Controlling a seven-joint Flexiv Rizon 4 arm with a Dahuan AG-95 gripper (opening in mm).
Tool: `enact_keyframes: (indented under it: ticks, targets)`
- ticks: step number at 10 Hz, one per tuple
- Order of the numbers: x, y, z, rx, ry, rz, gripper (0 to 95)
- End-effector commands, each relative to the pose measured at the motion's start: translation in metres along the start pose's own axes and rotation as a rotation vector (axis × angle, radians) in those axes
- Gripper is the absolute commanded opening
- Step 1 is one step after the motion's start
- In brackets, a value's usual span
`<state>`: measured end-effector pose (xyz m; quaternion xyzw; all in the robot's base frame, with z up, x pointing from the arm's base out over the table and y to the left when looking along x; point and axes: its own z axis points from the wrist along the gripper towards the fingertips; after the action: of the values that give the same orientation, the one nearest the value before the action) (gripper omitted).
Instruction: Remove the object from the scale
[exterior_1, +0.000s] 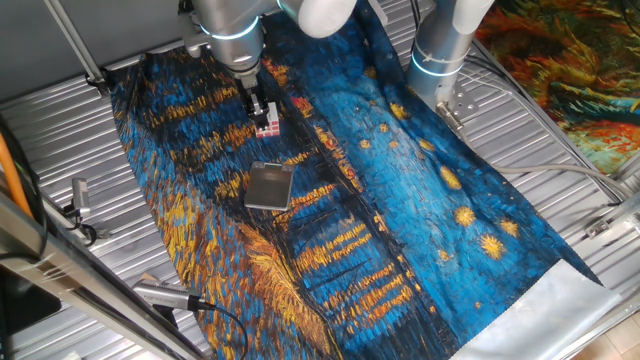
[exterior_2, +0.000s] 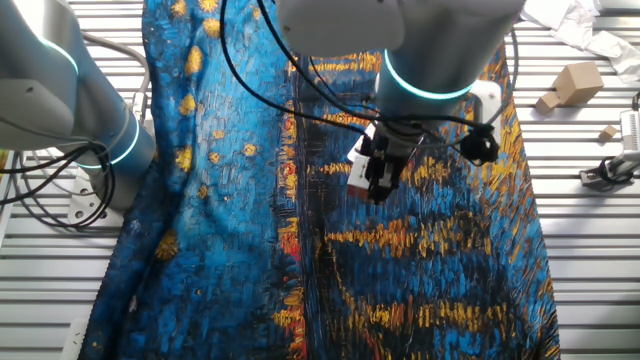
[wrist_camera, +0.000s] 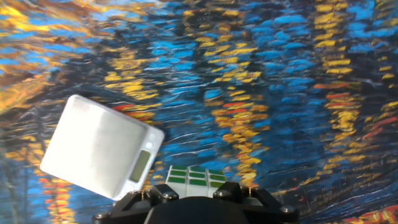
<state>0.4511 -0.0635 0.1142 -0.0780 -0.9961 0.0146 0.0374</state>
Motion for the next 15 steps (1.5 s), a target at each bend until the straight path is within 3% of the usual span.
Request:
enact_keyframes:
  ticks: [1, 9, 11, 12, 13, 15]
  targets:
    - [-0.001, -0.002, 0.005, 0.001, -0.004, 0.000, 0.0]
    - [-0.010, -0.005, 0.032, 0.006, -0.020, 0.016, 0.0]
    - [-0.012, -0.006, 0.038, 0.008, -0.009, 0.002, 0.0]
    - [-0.012, -0.006, 0.038, -0.011, -0.011, -0.013, 76.0]
    - [-0.012, -0.006, 0.038, -0.009, -0.014, -0.008, 95.0]
    - [-0.012, -0.006, 0.038, -0.008, -0.016, -0.001, 95.0]
